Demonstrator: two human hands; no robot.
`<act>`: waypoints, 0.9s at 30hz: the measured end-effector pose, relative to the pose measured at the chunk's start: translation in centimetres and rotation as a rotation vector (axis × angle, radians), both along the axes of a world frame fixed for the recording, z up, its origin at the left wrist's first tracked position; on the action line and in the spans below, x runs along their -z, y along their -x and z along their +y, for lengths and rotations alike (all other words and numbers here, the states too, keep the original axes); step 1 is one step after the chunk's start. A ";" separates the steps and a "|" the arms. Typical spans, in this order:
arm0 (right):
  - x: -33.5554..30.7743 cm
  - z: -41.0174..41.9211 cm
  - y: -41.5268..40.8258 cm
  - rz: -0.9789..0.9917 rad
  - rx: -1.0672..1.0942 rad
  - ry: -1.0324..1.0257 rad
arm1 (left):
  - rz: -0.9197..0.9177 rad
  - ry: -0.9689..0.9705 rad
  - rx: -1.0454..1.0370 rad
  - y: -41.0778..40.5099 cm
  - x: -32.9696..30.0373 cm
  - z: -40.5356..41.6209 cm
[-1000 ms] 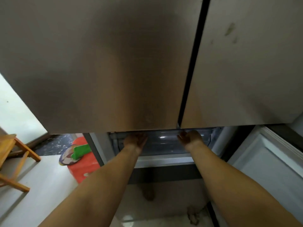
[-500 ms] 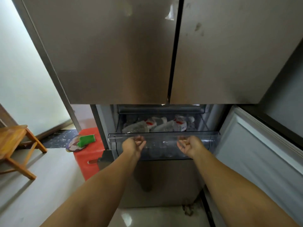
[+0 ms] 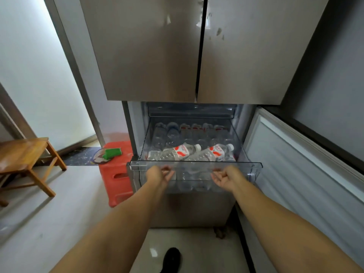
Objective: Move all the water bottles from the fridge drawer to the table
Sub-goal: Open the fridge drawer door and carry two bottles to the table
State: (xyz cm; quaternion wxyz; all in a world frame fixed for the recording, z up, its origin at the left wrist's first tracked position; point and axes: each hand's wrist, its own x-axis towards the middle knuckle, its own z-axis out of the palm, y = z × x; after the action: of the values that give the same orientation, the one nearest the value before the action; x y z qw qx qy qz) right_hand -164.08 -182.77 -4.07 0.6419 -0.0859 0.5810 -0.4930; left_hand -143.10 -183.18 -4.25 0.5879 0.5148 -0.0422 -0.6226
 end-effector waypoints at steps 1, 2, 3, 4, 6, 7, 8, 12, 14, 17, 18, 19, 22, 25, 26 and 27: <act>-0.1 0.3 -0.1 -0.017 -0.002 0.010 | 0.004 -0.003 -0.003 0.0 -0.2 0.1; -0.2 0.4 -0.1 -0.033 -0.004 0.017 | 0.006 -0.009 -0.005 -0.1 -0.2 0.1; -0.2 0.4 0.1 -0.055 0.010 0.028 | 0.002 -0.023 0.001 -0.2 -0.5 0.2; -0.2 0.3 0.4 -0.063 0.014 0.032 | -0.008 -0.033 0.024 -0.2 -0.4 -0.1; -0.2 0.1 1.3 -0.008 -0.053 0.008 | -0.050 -0.081 0.138 -0.2 -0.8 -0.1; -0.3 0.1 1.8 0.083 -0.140 -0.036 | -0.117 -0.132 0.254 -0.3 -1.1 0.2; -0.6 0.2 2.3 0.218 -0.255 -0.098 | -0.228 -0.175 0.426 -0.4 -1.3 0.5; -4.3 -0.5 3.0 0.663 -0.769 -0.251 | -0.629 -0.133 1.181 0.5 -4.0 1.0; -7.2 -1.7 2.0 0.711 -0.852 -0.197 | -0.828 0.007 1.304 1.2 -5.9 -0.8; -9.9 -4.6 0.0 0.791 -0.694 -0.023 | -1.046 0.202 1.246 1.8 -8.4 -4.7; -10.1 -5.8 -0.6 0.819 -0.618 0.023 | -1.114 0.257 1.227 1.8 -8.7 -6.0; -9.9 -7.1 -1.0 0.846 -0.550 0.052 | -1.206 0.311 1.218 1.7 -8.8 -7.6; -7.6 -9.5 -1.8 0.984 -0.364 0.038 | -1.608 0.403 1.233 1.2 -7.1 -11.4; -5.4 -10.3 -2.9 1.055 -0.196 -0.156 | -1.728 0.336 1.306 0.0 -3.9 -13.2; -4.6 -10.6 -3.4 1.027 -0.178 -0.222 | -1.731 0.312 1.333 -0.5 -2.7 -13.8; -4.0 -10.8 -3.8 0.968 -0.171 -0.284 | -1.743 0.306 1.354 -0.9 -1.7 -14.1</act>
State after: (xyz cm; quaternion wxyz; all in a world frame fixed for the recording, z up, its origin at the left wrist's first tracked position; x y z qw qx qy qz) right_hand -160.23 -193.61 -0.10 0.3425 -0.2636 0.8639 -0.2586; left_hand -142.21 -197.30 -2.52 -0.0465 0.5687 -0.7888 -0.2285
